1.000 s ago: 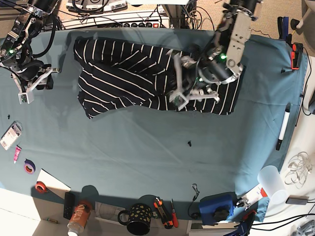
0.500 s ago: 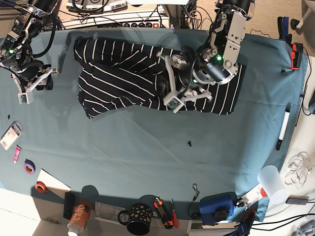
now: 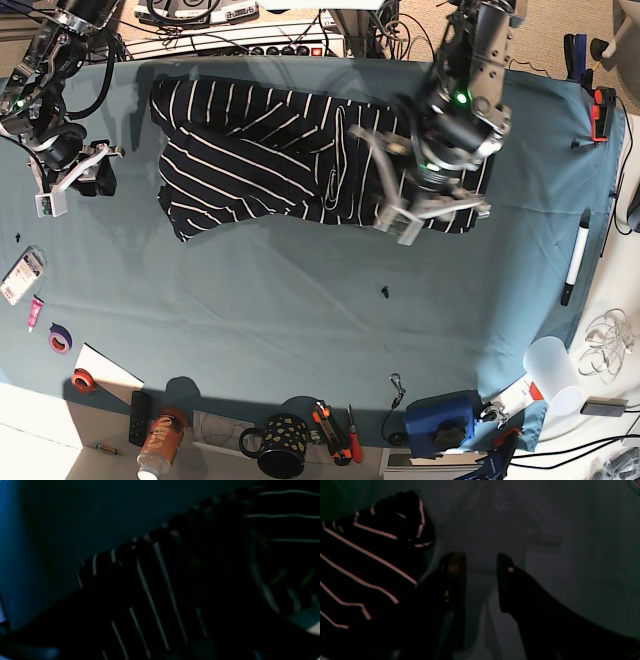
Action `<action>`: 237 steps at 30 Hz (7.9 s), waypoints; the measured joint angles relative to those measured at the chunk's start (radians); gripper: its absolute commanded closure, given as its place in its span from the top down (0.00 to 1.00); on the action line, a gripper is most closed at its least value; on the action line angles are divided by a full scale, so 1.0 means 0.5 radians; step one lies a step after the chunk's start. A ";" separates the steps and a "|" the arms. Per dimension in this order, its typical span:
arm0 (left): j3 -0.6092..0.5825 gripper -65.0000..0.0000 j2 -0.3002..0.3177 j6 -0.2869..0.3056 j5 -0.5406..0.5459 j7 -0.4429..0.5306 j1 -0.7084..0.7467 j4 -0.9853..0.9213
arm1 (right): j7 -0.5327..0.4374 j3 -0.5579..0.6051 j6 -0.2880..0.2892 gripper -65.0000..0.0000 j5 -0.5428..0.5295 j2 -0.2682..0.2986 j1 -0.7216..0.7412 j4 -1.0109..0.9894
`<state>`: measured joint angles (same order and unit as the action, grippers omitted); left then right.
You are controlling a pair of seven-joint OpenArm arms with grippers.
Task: Layout the t-shirt on the table in an organized manner, then fold the t-shirt properly
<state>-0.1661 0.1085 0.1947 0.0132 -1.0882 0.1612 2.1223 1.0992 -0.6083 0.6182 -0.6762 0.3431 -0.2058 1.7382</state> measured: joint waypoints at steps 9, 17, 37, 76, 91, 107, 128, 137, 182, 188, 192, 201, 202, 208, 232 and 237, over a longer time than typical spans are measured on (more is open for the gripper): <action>-0.200 0.37 -0.001 0.034 0.179 0.230 0.011 -0.330 | 0.023 0.000 0.001 0.32 -0.007 0.000 0.001 0.000; -0.402 0.37 -0.011 0.007 0.164 0.352 -0.065 -0.581 | 0.081 0.000 0.000 0.32 -0.150 0.000 0.000 0.000; -0.408 0.37 -0.011 0.008 0.236 0.141 0.060 0.180 | 0.636 0.526 0.156 0.32 -1.135 -0.029 0.223 -0.002; -0.408 0.37 -0.012 0.008 0.230 0.190 0.060 0.180 | 0.636 -0.217 0.068 0.50 -0.810 -0.194 -0.142 0.320; -0.408 0.37 -0.011 0.008 0.230 0.189 0.060 0.179 | 0.612 -0.243 0.158 0.50 -0.972 -0.191 -0.120 -0.453; -0.408 0.37 -0.011 0.008 0.230 0.228 0.059 0.179 | 0.620 -0.237 0.111 0.50 -1.190 -0.114 -0.121 -0.455; -0.408 0.37 -0.012 0.008 0.230 0.228 0.060 0.179 | 0.613 -0.210 0.066 0.50 -0.789 -0.264 0.064 -0.455; -0.408 0.37 -0.012 0.008 0.230 0.227 0.060 0.179 | 0.515 0.252 -0.023 0.50 -0.737 -0.260 0.078 -0.433; -0.408 0.37 -0.012 0.008 0.230 0.221 0.065 0.179 | 0.244 0.536 -0.114 0.50 -0.517 -0.414 0.011 -0.385; -0.408 0.37 -0.012 0.008 0.230 0.227 0.065 0.179 | 0.253 0.591 -0.113 0.50 -0.546 -0.421 0.011 -0.385; -0.408 0.37 -0.011 0.008 0.230 0.227 0.065 0.179 | 0.262 0.591 -0.114 0.37 -0.542 -0.421 0.011 -0.385; -0.408 0.37 -0.011 0.008 0.230 0.227 0.065 0.179 | 0.318 0.595 -0.015 0.00 -0.461 -0.420 -0.002 -0.339; -0.408 0.37 -0.012 0.008 0.230 0.227 0.065 0.179 | 0.327 0.595 -0.005 0.00 -0.409 -0.421 -0.008 -0.292; -0.408 0.37 -0.012 0.008 0.230 0.227 0.065 0.179 | 0.112 0.643 0.014 0.00 0.241 -0.454 -0.038 0.041; -0.327 0.00 -0.007 -0.287 -0.446 0.189 0.066 0.179 | 0.170 0.661 -0.455 0.00 0.624 0.027 0.284 0.055; 0.013 0.00 -0.007 -0.278 -0.317 0.189 0.066 0.179 | 0.192 0.662 -0.456 0.00 0.639 -0.095 0.285 0.325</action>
<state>-0.1596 0.1051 0.0555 -0.1455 -0.9936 0.1940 2.2120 1.1950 -0.2771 0.3901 -0.3569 0.2955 -0.0635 1.9007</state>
